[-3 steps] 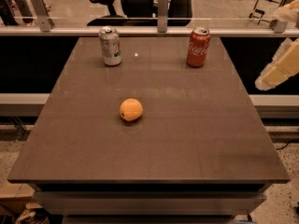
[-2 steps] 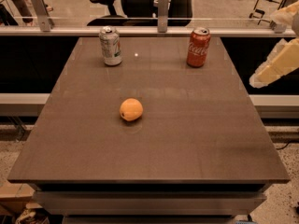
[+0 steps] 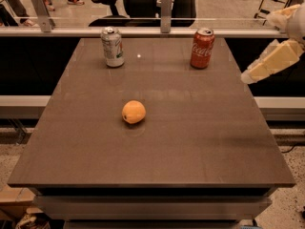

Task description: Move coke can near orange

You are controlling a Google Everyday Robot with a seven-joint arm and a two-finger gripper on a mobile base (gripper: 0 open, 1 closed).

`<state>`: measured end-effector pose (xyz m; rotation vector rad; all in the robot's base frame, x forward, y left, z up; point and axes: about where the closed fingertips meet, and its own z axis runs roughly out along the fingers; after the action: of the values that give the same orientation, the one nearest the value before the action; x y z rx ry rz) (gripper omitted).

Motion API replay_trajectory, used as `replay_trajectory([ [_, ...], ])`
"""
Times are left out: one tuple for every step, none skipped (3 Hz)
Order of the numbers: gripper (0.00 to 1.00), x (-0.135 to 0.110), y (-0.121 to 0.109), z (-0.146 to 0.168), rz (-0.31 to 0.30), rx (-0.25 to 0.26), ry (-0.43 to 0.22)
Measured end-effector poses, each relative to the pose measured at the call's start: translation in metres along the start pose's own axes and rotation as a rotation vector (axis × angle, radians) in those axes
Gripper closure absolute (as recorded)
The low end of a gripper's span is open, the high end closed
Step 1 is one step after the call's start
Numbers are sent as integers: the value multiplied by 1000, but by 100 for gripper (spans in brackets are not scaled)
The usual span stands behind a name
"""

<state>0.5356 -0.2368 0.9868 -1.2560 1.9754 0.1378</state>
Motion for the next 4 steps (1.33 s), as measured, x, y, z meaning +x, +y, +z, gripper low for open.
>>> replay_trajectory([
  [0,-2,-8,11,23,18,-52],
  [0,-3,-15,25,60,33,-94],
  [0,2,-26,39,122,51,-147],
  [0,6,-39,50,172,70,-182],
])
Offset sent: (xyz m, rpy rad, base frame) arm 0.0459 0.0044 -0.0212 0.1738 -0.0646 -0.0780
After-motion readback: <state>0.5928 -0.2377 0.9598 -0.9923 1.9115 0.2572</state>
